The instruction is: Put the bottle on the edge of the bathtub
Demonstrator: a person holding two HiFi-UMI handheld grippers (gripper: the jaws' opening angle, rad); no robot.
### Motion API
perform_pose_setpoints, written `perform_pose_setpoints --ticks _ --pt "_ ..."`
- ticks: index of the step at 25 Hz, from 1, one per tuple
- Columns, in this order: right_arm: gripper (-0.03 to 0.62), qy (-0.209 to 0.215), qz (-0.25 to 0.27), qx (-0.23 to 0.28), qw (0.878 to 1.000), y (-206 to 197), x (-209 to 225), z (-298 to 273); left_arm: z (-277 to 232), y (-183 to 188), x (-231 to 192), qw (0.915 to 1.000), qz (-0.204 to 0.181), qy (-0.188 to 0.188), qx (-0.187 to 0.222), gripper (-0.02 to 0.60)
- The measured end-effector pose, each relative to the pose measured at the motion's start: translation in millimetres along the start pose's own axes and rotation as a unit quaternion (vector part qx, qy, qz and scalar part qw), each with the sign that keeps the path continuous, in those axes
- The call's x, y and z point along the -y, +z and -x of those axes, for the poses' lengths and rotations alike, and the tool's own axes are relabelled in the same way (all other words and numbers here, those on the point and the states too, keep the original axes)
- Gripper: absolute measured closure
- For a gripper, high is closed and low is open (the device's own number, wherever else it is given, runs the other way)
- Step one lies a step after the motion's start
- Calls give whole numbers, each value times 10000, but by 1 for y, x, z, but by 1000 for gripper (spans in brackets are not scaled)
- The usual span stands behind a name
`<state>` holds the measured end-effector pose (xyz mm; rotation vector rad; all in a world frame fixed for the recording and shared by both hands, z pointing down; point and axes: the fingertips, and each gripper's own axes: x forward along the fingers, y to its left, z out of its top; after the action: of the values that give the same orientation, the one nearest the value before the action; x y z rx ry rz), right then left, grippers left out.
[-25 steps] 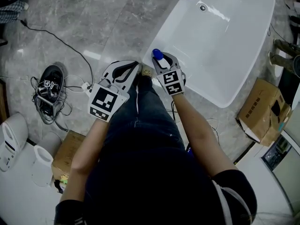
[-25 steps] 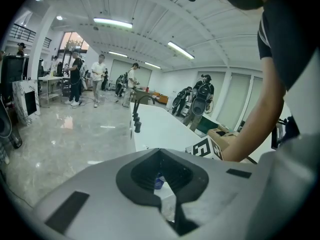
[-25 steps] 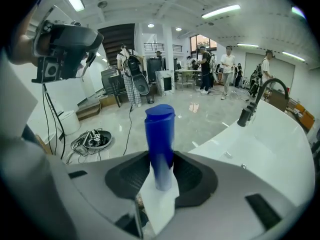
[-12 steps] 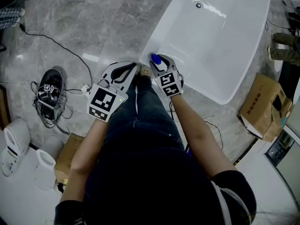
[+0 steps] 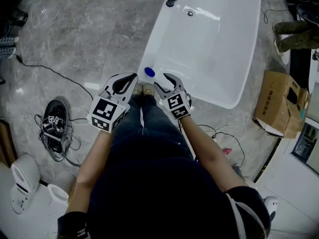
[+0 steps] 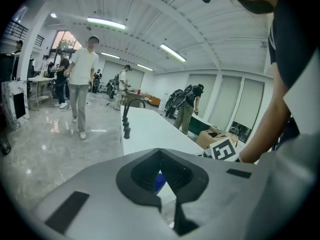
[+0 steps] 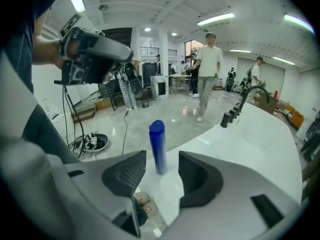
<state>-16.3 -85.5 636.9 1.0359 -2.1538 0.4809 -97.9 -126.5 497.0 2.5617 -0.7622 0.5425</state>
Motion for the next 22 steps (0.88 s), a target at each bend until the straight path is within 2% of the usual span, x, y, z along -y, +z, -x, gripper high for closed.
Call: perform_pose_setpoints --ticks 2,3,5,6,9,13,17,22 --pt "387 -372 -296 331 9983 12 9 25 -5 13 4 9999 -58 -87 85 558" --pt "419 -605 -450 534 9957 20 17 39 -8 21 6 9998 -109 -123 137 558" --pt "530 -1031 -739 916 9877 40 36 68 -13 39 9 9991 -250 -177 283 558" --pt "545 -1198 -847 1077 9833 51 46 82 -15 49 10 9986 -311 -197 376 558" --pt "559 -1632 -1055 1541 9688 84 72 125 -15 79 20 9961 -483 -254 690 558" --pt "566 -2152 -1263 2271 9414 134 103 188 -8 131 40 9890 -841 -226 1196 558" --pt "566 -2435 -1060 2946 9180 191 119 240 9 193 51 9756 -1251 24 1804 558" --pt "566 -2627 -791 3507 8954 247 116 295 44 252 67 9603 -1421 413 2364 558"
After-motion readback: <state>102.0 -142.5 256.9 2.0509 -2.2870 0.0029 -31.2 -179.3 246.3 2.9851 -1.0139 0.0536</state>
